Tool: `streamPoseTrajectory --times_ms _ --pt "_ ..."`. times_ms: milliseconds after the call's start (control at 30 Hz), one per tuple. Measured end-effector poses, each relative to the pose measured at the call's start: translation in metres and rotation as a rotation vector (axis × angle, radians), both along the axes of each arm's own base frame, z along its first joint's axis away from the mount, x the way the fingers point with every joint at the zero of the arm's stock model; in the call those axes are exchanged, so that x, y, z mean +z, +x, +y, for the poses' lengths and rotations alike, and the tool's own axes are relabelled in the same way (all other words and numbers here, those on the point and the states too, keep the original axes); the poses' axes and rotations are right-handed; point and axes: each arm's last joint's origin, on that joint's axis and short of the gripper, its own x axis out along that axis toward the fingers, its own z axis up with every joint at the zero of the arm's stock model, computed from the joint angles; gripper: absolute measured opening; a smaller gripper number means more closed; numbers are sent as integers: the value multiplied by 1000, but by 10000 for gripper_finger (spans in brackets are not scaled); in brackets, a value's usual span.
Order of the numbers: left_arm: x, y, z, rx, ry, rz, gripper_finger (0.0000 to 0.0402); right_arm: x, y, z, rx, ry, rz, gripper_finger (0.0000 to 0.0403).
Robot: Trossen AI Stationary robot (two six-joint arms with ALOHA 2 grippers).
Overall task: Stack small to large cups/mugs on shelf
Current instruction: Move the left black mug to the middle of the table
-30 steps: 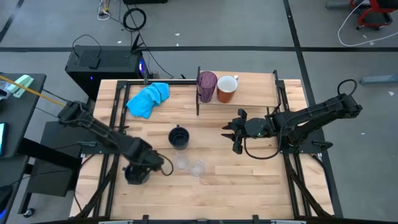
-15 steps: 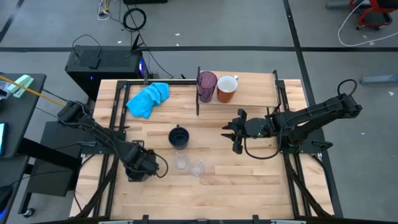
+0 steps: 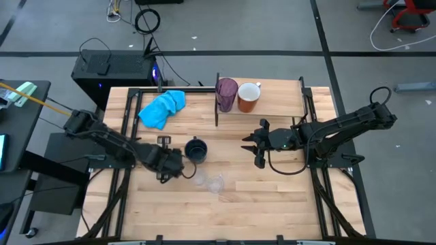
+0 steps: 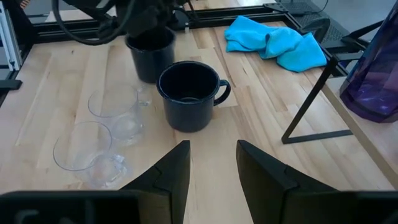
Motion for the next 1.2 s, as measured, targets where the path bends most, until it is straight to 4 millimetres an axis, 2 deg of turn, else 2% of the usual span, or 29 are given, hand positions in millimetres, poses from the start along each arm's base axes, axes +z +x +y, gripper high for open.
streamPoseTrajectory --times_ms 300,500,867,1200 --pt "1 20 30 3 26 -77 7 0 0 0 0 0 0 137" --pt "2 26 44 -26 37 -85 22 0 0 0 0 0 0 137" --pt "4 35 43 -141 47 -127 10 0 0 0 1 -2 1 137" --pt "4 39 39 -292 -68 -117 16 0 0 0 1 -1 -5 137"
